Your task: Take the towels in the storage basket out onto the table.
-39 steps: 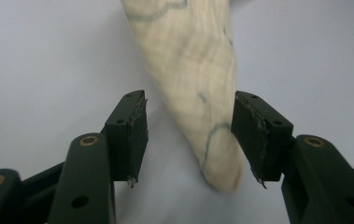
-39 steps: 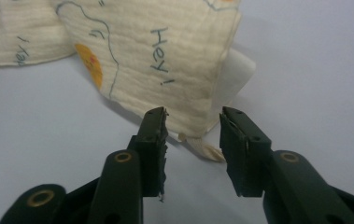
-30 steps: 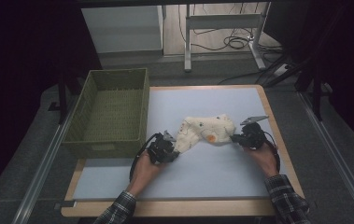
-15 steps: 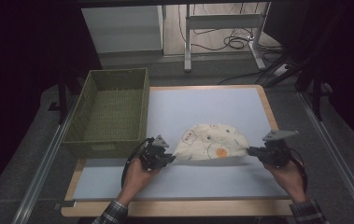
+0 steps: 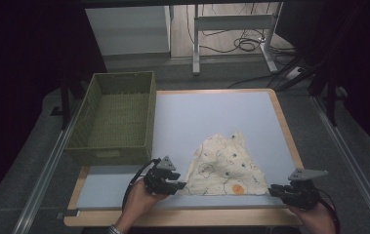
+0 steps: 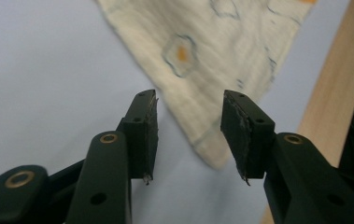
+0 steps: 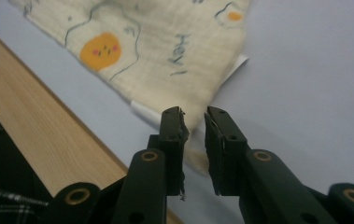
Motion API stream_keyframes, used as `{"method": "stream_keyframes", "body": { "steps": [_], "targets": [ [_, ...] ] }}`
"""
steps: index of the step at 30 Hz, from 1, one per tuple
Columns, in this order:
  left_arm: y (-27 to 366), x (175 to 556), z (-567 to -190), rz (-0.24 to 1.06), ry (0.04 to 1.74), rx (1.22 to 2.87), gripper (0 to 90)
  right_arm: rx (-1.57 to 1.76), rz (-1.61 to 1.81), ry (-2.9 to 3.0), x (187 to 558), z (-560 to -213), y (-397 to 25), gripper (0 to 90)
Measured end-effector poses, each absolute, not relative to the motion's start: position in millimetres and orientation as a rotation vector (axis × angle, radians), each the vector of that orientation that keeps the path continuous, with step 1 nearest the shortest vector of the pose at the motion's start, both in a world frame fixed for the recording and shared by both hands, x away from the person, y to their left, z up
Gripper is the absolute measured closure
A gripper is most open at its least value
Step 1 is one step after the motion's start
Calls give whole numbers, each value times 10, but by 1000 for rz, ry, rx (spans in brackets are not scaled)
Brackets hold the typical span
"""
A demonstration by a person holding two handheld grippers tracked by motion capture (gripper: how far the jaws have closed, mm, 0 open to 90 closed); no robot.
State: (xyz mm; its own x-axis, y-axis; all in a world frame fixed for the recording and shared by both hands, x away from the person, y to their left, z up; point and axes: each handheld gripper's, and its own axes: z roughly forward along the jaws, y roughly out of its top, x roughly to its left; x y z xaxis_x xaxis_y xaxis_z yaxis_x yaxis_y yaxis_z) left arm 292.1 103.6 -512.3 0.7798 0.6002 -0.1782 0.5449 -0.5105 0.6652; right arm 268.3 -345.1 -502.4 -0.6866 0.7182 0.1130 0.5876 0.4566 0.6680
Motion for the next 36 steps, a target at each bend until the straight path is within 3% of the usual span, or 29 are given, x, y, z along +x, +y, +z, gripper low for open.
{"method": "stream_keyframes", "body": {
  "steps": [14, 22, 24, 25, 27, 30, 36],
  "targets": [
    [650, 3831, -5106, 200, 928, 2228, 593, 1091, 1053, 2477, 3560, -4963, -3037, 738],
    [323, 4206, -5191, 214, 948, 2222, 514, 1092, 1028, 2483, 3959, -5022, -2711, 663],
    [252, 4247, -5250, 221, 951, 2248, 507, 1097, 1012, 2496, 4000, -5063, -2652, 684],
    [227, 4241, -5264, 252, 940, 2246, 507, 1105, 997, 2504, 4005, -5082, -2625, 748],
    [202, 4231, -5262, 258, 938, 2242, 589, 1082, 967, 2515, 3986, -5115, -2588, 839],
    [193, 4209, -5261, 208, 912, 2241, 856, 1046, 952, 2502, 3930, -5104, -2586, 863],
    [365, 4187, -5099, 378, 952, 2192, 887, 1035, 973, 2428, 3826, -4881, -2775, 862]
  ]
}}
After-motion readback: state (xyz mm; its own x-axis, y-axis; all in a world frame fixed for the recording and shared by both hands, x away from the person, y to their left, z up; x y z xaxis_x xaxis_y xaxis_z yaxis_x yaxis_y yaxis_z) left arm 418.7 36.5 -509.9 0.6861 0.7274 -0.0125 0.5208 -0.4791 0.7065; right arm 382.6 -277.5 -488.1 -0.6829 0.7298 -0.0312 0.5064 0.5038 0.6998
